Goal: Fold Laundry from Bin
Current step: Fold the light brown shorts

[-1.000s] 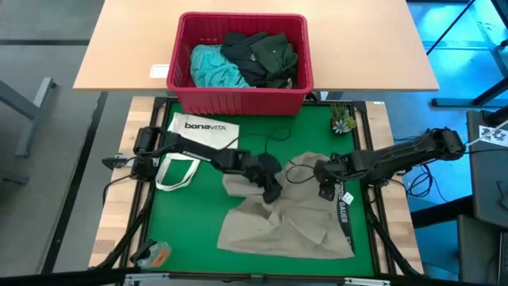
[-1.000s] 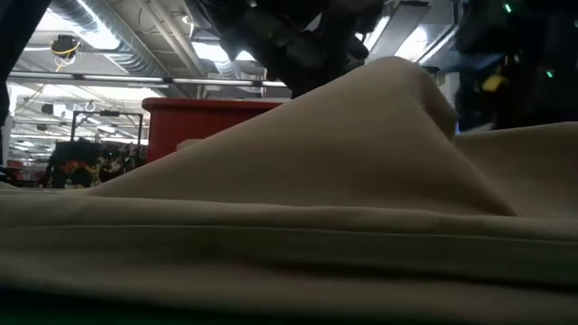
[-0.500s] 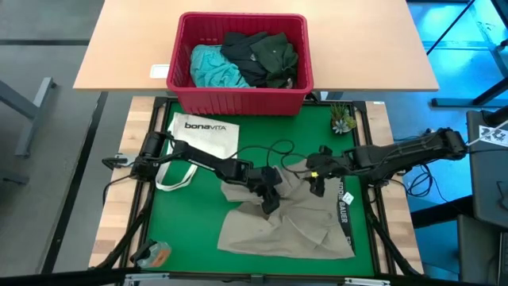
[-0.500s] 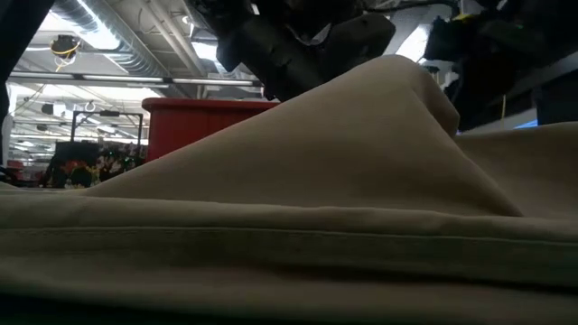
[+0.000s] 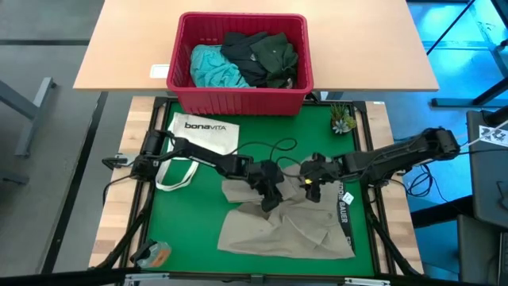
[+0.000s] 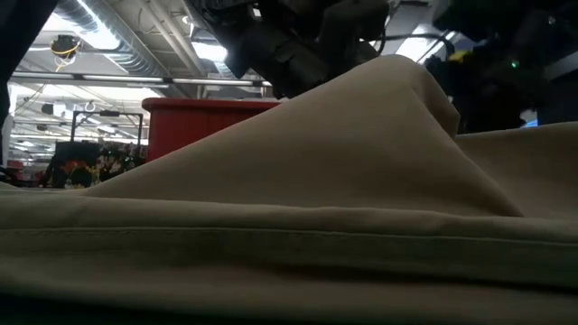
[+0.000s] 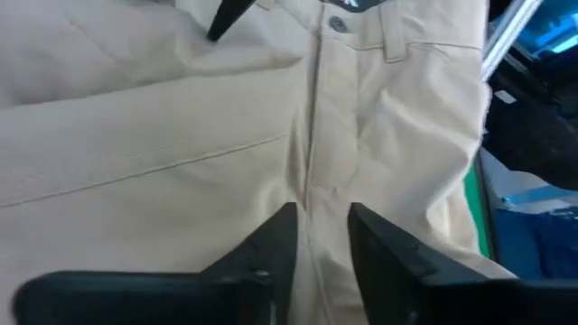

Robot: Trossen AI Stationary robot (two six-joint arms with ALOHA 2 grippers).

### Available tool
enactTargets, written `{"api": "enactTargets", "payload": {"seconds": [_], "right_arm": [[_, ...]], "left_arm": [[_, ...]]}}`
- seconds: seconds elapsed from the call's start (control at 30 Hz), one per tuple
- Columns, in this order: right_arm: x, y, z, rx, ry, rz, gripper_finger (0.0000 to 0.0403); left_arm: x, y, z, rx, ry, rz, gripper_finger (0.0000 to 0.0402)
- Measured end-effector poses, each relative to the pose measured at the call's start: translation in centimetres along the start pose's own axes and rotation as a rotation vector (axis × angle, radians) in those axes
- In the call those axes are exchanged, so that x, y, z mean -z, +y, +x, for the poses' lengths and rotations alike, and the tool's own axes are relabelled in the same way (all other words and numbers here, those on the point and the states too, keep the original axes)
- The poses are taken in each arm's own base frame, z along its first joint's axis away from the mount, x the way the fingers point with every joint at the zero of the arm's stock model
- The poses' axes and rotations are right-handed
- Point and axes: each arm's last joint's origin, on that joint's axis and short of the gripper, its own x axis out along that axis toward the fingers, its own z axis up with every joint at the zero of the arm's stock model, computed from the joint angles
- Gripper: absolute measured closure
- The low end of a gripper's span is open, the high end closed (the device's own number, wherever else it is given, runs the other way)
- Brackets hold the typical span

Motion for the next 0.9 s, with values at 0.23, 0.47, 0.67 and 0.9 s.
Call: {"api": "enactTargets", "payload": {"seconds": [0.23, 0.47, 0.67, 0.9], "right_arm": [[0.7, -0.1, 1.0, -0.005, 0.064, -0.005, 0.0152], [0.7, -0.1, 0.9, -0.004, 0.068, -0.005, 0.0152], [0.8, -0.1, 1.0, -0.002, 0.074, -0.006, 0.0152], [0.8, -0.1, 1.0, -0.002, 0.074, -0.006, 0.0152]], "left_arm": [[-1.1, 1.8, -0.6, 0.005, -0.013, -0.030, 0.0240], [-2.6, 4.9, -1.7, -0.033, -0.041, -0.038, 0.0228], [-3.5, 7.4, -2.8, -0.096, -0.063, -0.073, 0.0227], [-3.1, 9.5, -3.5, -0.270, -0.030, -0.130, 0.0227]]}}
